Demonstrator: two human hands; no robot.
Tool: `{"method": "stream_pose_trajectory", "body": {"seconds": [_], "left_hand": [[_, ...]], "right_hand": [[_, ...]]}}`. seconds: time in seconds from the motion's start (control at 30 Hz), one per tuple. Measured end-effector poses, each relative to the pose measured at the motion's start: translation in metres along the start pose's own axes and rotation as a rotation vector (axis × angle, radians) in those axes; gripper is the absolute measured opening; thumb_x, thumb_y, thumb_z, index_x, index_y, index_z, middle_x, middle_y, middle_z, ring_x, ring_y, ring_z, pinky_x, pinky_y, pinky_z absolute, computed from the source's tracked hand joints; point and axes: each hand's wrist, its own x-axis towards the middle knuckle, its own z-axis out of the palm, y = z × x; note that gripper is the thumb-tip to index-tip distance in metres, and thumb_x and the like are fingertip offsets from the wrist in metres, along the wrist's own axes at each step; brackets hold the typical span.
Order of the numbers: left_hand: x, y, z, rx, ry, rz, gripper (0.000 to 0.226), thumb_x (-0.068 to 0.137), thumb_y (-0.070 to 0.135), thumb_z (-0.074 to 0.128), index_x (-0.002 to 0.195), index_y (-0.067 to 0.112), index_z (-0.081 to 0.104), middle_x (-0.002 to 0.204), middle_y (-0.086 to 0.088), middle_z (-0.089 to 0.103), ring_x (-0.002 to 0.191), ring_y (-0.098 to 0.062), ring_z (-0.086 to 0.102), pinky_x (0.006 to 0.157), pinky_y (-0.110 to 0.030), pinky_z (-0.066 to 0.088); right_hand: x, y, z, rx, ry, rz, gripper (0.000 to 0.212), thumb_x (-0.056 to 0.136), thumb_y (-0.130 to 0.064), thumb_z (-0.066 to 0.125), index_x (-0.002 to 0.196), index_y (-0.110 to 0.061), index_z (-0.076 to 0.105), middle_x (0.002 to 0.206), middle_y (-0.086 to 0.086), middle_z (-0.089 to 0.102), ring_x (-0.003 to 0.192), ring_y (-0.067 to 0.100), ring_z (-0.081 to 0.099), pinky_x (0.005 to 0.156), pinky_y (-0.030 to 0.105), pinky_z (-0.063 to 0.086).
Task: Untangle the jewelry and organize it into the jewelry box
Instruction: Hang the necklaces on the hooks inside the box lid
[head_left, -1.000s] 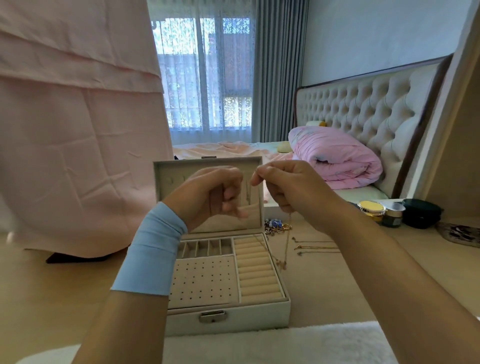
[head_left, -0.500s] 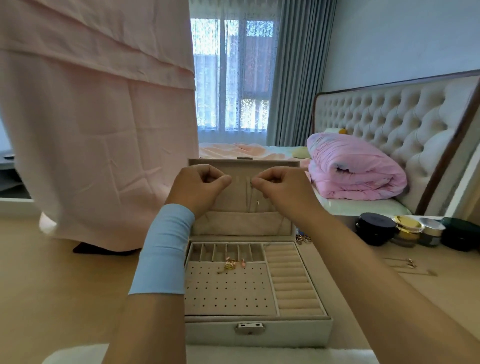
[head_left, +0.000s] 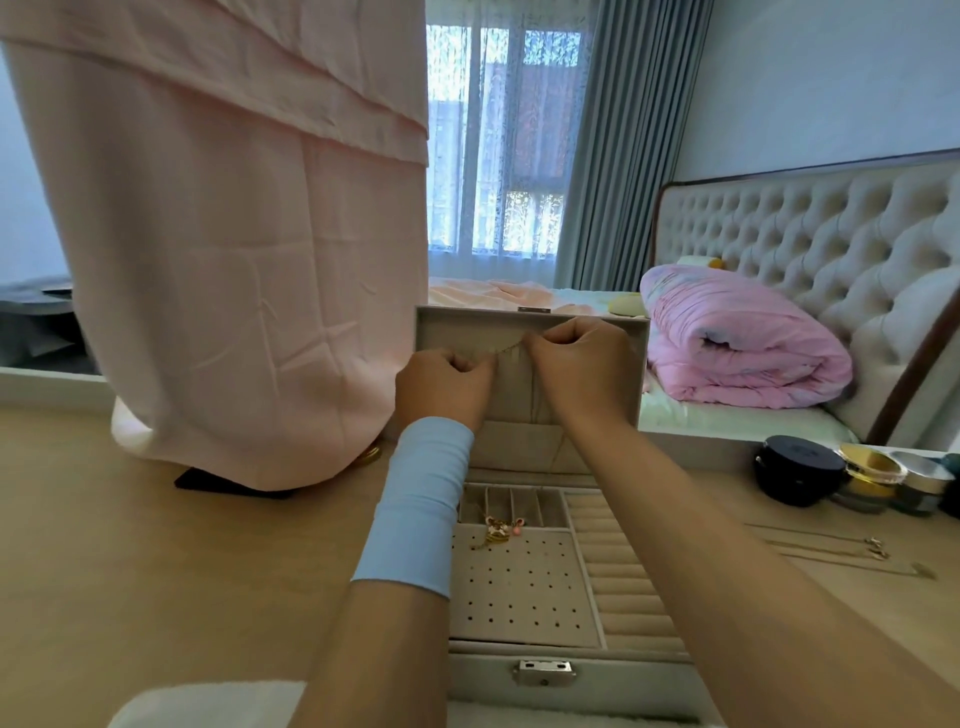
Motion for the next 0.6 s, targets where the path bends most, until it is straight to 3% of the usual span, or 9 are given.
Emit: {"method": "stream_pose_trajectory", "body": {"seconds": [0.17, 0.27, 0.4, 0.5, 0.6], "left_hand": [[0.000, 0.001, 0.000, 0.033, -0.012, -0.032, 0.042, 0.089, 0.033, 0.062, 0.054, 0.015, 0.047, 0.056, -0.001, 0.046, 0.056, -0.014, 0.041, 0.051, -0.022, 0.029], [0.002, -0.003, -0.002, 0.078, -0.050, -0.033, 0.035, 0.087, 0.029, 0.062, 0.058, 0.015, 0.049, 0.065, -0.002, 0.054, 0.063, -0.017, 0.048, 0.053, -0.022, 0.031], [0.004, -0.007, -0.006, 0.091, -0.076, -0.009, 0.025, 0.083, 0.026, 0.064, 0.068, 0.007, 0.061, 0.074, -0.008, 0.061, 0.073, -0.024, 0.054, 0.059, -0.025, 0.038], [0.004, -0.006, -0.008, 0.082, -0.073, 0.049, 0.029, 0.084, 0.028, 0.065, 0.078, 0.000, 0.066, 0.079, -0.013, 0.065, 0.070, -0.020, 0.053, 0.058, -0.024, 0.037], [0.004, -0.004, -0.011, 0.027, -0.036, 0.116, 0.031, 0.085, 0.034, 0.068, 0.074, 0.005, 0.067, 0.071, 0.000, 0.061, 0.065, -0.010, 0.051, 0.058, -0.019, 0.036]], "right_hand": [[-0.003, 0.003, 0.001, -0.050, -0.037, -0.022, 0.009, 0.083, -0.022, 0.072, 0.075, -0.020, 0.073, 0.072, -0.007, 0.068, 0.073, 0.009, 0.061, 0.055, 0.016, 0.036], [-0.009, 0.007, 0.001, -0.089, -0.087, -0.045, 0.012, 0.082, -0.020, 0.073, 0.070, -0.019, 0.071, 0.074, -0.005, 0.070, 0.076, 0.012, 0.063, 0.060, 0.023, 0.039], [-0.016, 0.013, -0.003, -0.153, -0.195, -0.014, 0.024, 0.082, -0.019, 0.075, 0.061, -0.026, 0.065, 0.066, -0.014, 0.062, 0.068, 0.004, 0.057, 0.054, 0.015, 0.034], [-0.018, 0.016, -0.005, -0.148, -0.190, -0.038, 0.012, 0.084, -0.022, 0.077, 0.072, -0.022, 0.072, 0.071, -0.013, 0.063, 0.074, 0.006, 0.059, 0.058, 0.011, 0.033], [-0.011, 0.012, -0.008, -0.112, -0.084, -0.126, 0.007, 0.086, -0.025, 0.076, 0.085, -0.018, 0.075, 0.078, -0.007, 0.068, 0.077, 0.008, 0.062, 0.062, 0.010, 0.036]]}}
